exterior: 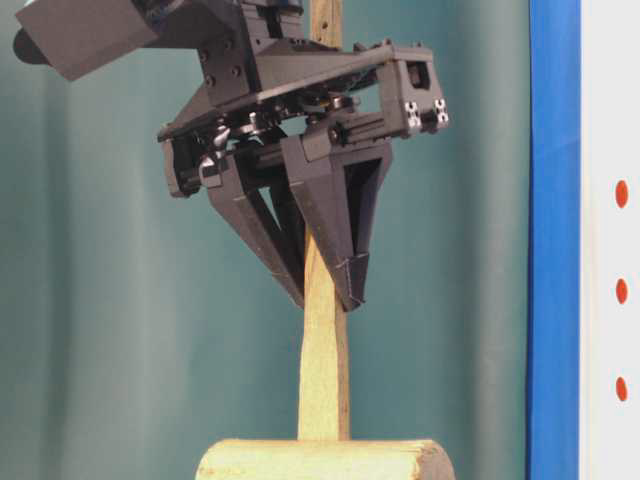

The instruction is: Hit the mark with a hammer.

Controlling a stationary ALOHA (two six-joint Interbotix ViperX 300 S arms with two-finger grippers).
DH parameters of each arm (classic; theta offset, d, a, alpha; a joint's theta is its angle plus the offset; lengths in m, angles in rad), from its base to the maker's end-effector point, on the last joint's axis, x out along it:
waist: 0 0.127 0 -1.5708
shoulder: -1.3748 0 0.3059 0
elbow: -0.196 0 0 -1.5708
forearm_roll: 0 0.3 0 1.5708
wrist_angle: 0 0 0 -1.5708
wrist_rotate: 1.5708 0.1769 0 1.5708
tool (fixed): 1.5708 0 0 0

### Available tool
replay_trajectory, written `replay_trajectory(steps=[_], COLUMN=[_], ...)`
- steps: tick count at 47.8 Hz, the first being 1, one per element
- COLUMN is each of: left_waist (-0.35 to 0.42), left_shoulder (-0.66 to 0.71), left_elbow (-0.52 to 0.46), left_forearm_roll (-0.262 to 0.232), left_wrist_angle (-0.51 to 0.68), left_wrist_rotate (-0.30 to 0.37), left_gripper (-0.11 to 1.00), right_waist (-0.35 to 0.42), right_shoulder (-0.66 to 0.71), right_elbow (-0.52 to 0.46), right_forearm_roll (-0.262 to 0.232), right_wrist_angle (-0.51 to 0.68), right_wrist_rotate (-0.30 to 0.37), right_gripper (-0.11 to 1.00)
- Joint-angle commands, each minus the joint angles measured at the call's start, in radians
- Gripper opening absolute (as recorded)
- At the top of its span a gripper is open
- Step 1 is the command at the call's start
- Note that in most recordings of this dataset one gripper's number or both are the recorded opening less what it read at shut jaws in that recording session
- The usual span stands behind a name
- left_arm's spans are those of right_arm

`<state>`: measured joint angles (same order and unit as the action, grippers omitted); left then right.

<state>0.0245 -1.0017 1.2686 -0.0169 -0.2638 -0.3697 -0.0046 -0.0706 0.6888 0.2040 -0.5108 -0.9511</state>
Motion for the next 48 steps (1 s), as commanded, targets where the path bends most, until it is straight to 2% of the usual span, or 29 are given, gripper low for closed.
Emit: replay_trajectory(steps=[1,9,16,31,48], left_waist=[0.005,0.015,0.017,0.017,0.017], left_shoulder=[0.011,0.034,0.115,0.348,0.508], left_elbow=[-0.015,-0.015,-0.025,-0.11,-0.207], left_forearm_roll=[-0.003,-0.003,-0.005,-0.006,-0.009], left_wrist_angle=[-0.021,-0.06,-0.135,-0.284,-0.337], left_wrist_rotate=[-0.003,-0.006,-0.009,-0.009,-0.011], left_gripper=[0.92,0.92,0.92,0.93,0.94], right_waist=[0.0,0.0,0.0,-0.005,-0.009], right_shoulder=[-0.014,-0.014,-0.014,-0.012,-0.012], right_elbow=[-0.035,-0.035,-0.037,-0.037,-0.035], right_forearm_roll=[0.002,0.002,0.005,0.014,0.023], right_wrist_angle=[-0.018,-0.018,-0.018,-0.012,-0.003], right_wrist_rotate=[0.003,0.003,0.003,0.003,0.003], right_gripper=[0.1,0.1,0.1,0.1,0.1])
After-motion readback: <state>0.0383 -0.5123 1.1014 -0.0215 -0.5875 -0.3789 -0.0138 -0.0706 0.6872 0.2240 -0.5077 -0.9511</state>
